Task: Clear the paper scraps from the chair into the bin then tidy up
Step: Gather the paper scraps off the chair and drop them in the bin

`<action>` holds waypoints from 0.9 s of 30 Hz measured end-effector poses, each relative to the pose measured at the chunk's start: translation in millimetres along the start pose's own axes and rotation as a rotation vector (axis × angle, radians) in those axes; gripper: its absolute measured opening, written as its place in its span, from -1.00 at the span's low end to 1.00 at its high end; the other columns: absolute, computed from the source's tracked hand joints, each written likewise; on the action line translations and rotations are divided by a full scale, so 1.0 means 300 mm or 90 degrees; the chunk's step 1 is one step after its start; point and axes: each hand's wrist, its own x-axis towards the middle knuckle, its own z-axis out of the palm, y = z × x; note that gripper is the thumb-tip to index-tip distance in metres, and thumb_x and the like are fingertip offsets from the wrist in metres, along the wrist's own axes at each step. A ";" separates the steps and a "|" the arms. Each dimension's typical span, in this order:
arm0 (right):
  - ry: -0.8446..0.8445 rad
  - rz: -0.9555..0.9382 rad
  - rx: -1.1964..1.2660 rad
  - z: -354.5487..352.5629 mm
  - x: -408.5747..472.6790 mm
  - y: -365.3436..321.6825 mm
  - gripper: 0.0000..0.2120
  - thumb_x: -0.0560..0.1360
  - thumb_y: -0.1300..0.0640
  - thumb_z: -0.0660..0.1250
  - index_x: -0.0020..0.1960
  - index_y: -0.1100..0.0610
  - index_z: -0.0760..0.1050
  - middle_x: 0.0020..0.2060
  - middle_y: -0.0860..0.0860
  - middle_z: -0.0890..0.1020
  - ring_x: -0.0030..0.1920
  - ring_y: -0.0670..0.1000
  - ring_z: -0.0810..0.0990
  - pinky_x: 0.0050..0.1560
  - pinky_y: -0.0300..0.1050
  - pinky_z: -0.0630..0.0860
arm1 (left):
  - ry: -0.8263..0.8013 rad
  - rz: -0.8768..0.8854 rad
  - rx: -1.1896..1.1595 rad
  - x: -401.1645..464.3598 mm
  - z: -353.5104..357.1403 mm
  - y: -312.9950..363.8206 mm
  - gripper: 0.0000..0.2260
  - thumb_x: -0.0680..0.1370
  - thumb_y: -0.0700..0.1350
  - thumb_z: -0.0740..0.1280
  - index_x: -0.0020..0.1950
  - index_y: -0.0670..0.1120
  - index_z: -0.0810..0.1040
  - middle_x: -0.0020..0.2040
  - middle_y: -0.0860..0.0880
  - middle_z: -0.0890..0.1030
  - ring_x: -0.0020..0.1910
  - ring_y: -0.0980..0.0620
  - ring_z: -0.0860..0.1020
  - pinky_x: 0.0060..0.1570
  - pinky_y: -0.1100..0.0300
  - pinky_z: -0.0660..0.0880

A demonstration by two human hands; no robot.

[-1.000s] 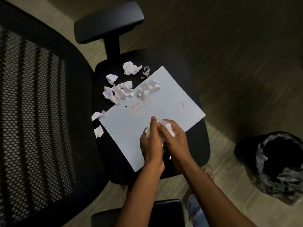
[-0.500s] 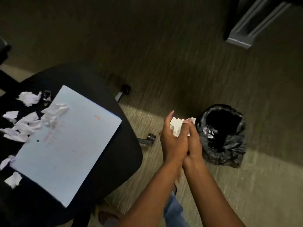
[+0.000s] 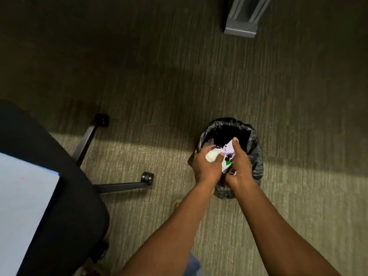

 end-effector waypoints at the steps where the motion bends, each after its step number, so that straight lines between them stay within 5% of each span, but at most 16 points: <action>1: 0.008 0.014 -0.033 -0.014 0.026 0.002 -0.48 0.58 -0.13 0.42 0.39 0.19 0.55 0.28 0.25 0.65 0.30 0.27 0.63 0.36 0.29 0.53 | -0.007 0.000 0.029 0.026 0.019 -0.013 -0.66 0.57 -0.03 0.46 0.34 0.01 0.60 0.28 -0.07 0.63 0.27 -0.07 0.58 0.28 0.07 0.53; 3: -0.013 0.041 -0.090 -0.059 0.081 0.001 -0.51 0.59 -0.24 0.36 0.28 0.11 0.67 0.16 0.17 0.73 0.18 0.19 0.71 0.19 0.16 0.66 | -0.029 0.004 0.076 0.073 0.057 -0.041 -0.54 0.60 0.07 0.40 0.48 0.02 0.48 0.40 -0.07 0.58 0.38 -0.10 0.52 0.38 0.02 0.46; 5: -0.061 0.057 -0.104 -0.080 0.095 -0.003 -0.51 0.63 -0.30 0.22 -0.05 -0.03 0.79 -0.05 0.06 0.79 -0.05 0.06 0.79 -0.16 -0.03 0.71 | -0.051 -0.002 0.079 0.109 0.058 -0.066 -0.44 0.62 0.15 0.33 0.60 0.05 0.32 0.51 -0.06 0.47 0.48 -0.11 0.43 0.44 0.03 0.40; 7: -0.063 0.051 -0.115 -0.138 0.177 -0.005 -0.46 0.66 -0.31 0.13 -0.19 -0.10 0.77 -0.19 -0.02 0.79 -0.19 0.00 0.78 -0.21 -0.05 0.66 | -0.078 -0.027 0.062 0.156 0.122 -0.111 -0.39 0.64 0.19 0.29 0.64 0.08 0.21 0.57 -0.06 0.39 0.51 -0.11 0.39 0.47 -0.02 0.38; 11: 0.021 -0.054 -0.303 -0.180 0.244 -0.006 -0.73 0.64 -0.25 0.23 0.11 -0.13 0.59 0.00 -0.08 0.69 0.00 -0.07 0.63 0.24 0.11 0.50 | -0.106 -0.036 0.110 0.199 0.135 -0.152 -0.38 0.64 0.24 0.24 0.65 0.14 0.14 0.61 -0.05 0.33 0.54 -0.12 0.35 0.51 -0.06 0.32; 16: 0.157 -0.440 -0.847 -0.320 0.316 0.003 -0.62 0.58 0.02 0.40 0.37 0.07 0.55 0.29 0.19 0.57 0.31 0.24 0.51 0.27 0.09 0.47 | -0.084 -0.004 0.153 0.214 0.129 -0.221 -0.37 0.62 0.19 0.31 0.64 0.07 0.21 0.58 -0.04 0.36 0.54 -0.12 0.35 0.51 -0.10 0.34; 20: 0.107 -0.433 -1.131 -0.430 0.354 0.019 -0.28 0.60 -0.04 0.35 0.67 0.03 0.12 0.64 0.21 0.12 0.59 0.32 0.14 0.49 0.34 0.28 | -0.052 0.016 0.150 0.213 0.110 -0.227 -0.41 0.62 0.14 0.35 0.61 0.06 0.27 0.52 -0.06 0.44 0.48 -0.11 0.43 0.43 -0.17 0.43; 24: 0.045 -0.403 -1.088 -0.512 0.366 0.038 -0.15 0.66 0.01 0.26 0.68 0.02 -0.28 0.69 0.12 -0.15 0.64 0.30 0.08 0.52 0.34 0.28 | -0.029 0.044 0.175 0.213 0.089 -0.225 -0.46 0.60 0.09 0.38 0.55 0.05 0.35 0.43 -0.05 0.49 0.40 -0.08 0.48 0.36 -0.15 0.50; 27: 0.052 -0.294 -0.945 -0.538 0.363 0.045 -0.14 0.69 0.02 0.23 0.66 0.07 -0.37 0.61 0.29 0.24 0.42 0.41 0.46 0.34 0.34 0.47 | -0.004 0.058 0.178 0.216 0.073 -0.221 -0.55 0.60 0.03 0.39 0.48 0.03 0.44 0.30 -0.04 0.52 0.19 0.02 0.56 0.23 -0.03 0.57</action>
